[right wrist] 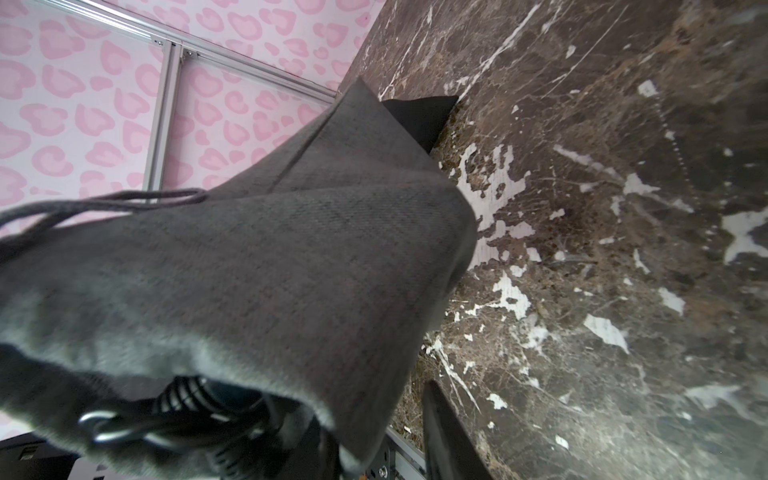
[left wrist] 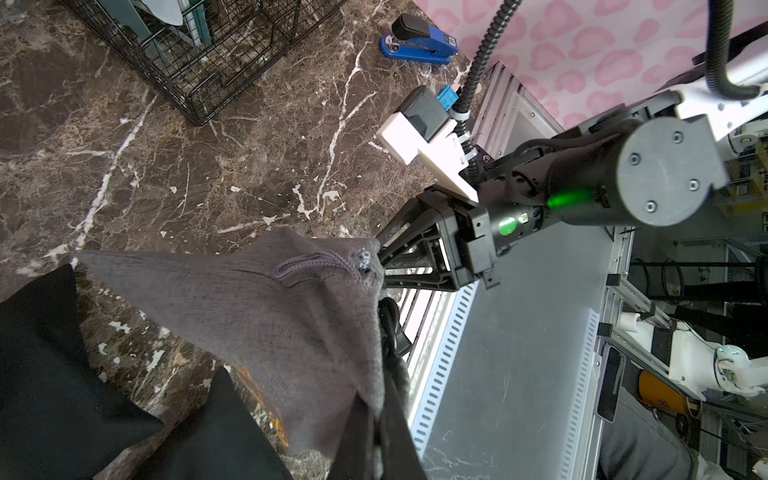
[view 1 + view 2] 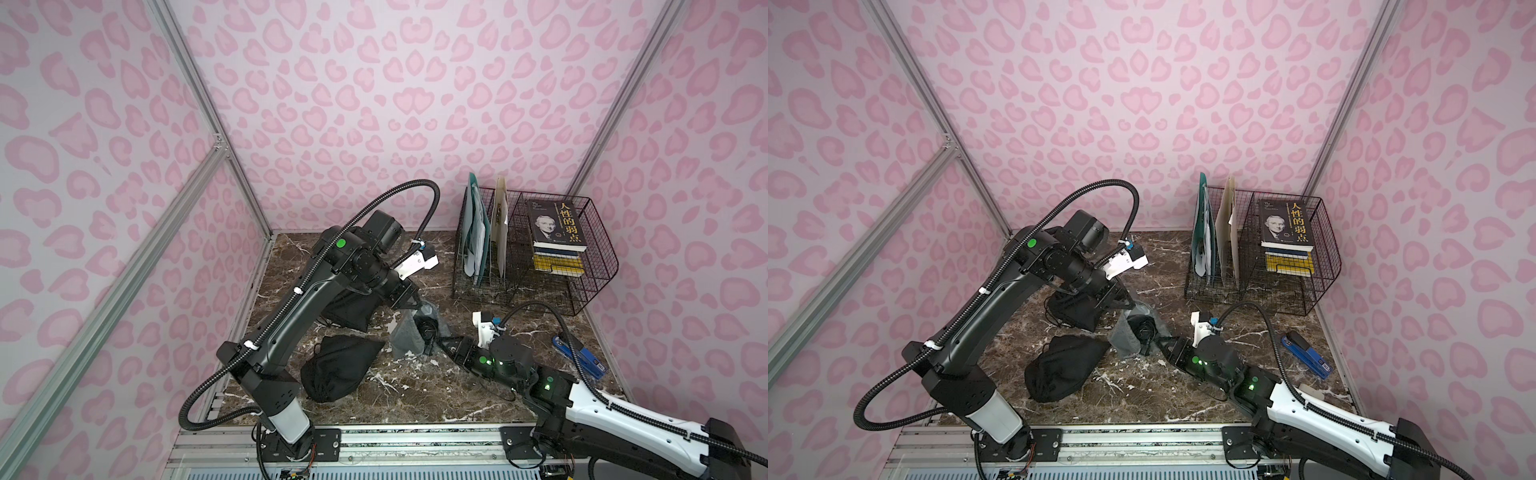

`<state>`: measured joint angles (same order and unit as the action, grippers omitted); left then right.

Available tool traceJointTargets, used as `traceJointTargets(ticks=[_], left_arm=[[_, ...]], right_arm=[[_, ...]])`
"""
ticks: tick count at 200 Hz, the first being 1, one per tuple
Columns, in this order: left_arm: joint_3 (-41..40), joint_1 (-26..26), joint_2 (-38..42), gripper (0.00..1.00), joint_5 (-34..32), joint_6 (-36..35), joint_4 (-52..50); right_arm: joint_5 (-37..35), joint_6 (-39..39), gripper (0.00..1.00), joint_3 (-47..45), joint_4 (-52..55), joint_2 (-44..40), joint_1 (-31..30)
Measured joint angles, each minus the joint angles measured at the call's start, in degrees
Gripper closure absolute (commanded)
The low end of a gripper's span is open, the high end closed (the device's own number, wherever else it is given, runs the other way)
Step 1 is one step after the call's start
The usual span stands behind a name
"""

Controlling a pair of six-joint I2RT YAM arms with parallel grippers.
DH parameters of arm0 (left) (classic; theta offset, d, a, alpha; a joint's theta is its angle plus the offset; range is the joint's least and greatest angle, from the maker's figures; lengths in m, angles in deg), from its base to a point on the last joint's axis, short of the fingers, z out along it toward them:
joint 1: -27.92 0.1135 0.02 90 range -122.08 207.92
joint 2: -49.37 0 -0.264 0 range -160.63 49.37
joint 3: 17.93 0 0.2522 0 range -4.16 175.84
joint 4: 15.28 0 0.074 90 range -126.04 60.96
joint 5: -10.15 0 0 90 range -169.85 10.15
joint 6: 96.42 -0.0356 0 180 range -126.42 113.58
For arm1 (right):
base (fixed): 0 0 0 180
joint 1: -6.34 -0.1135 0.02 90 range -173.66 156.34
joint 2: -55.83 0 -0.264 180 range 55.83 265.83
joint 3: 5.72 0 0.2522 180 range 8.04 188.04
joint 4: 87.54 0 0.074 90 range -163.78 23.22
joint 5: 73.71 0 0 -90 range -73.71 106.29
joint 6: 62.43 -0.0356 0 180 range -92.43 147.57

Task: Pack away hair dryers
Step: Adjust the drawstring bag at the center of the board.

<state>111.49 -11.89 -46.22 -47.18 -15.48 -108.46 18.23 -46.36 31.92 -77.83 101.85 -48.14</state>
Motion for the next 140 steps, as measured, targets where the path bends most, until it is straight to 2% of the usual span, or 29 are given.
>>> traceJointTargets(ticks=[26,46,92,140], left_arm=[[-1.2,0.0,1.4,0.99,0.4,0.3,0.1],[-1.7,0.1,2.0,0.99,0.8,0.4,0.1],[-4.6,0.8,2.0,0.99,0.6,1.5,1.1],[-13.4,4.6,1.0,0.99,-5.5,4.6,4.7]], right_arm=[[0.0,0.1,0.85,-0.2,-1.3,-0.1,0.5],[-0.4,0.5,1.0,0.2,-1.4,-0.9,0.7],[-0.1,1.7,1.0,3.1,1.1,-1.9,2.2],[6.4,6.9,1.0,14.1,10.3,4.0,7.4]])
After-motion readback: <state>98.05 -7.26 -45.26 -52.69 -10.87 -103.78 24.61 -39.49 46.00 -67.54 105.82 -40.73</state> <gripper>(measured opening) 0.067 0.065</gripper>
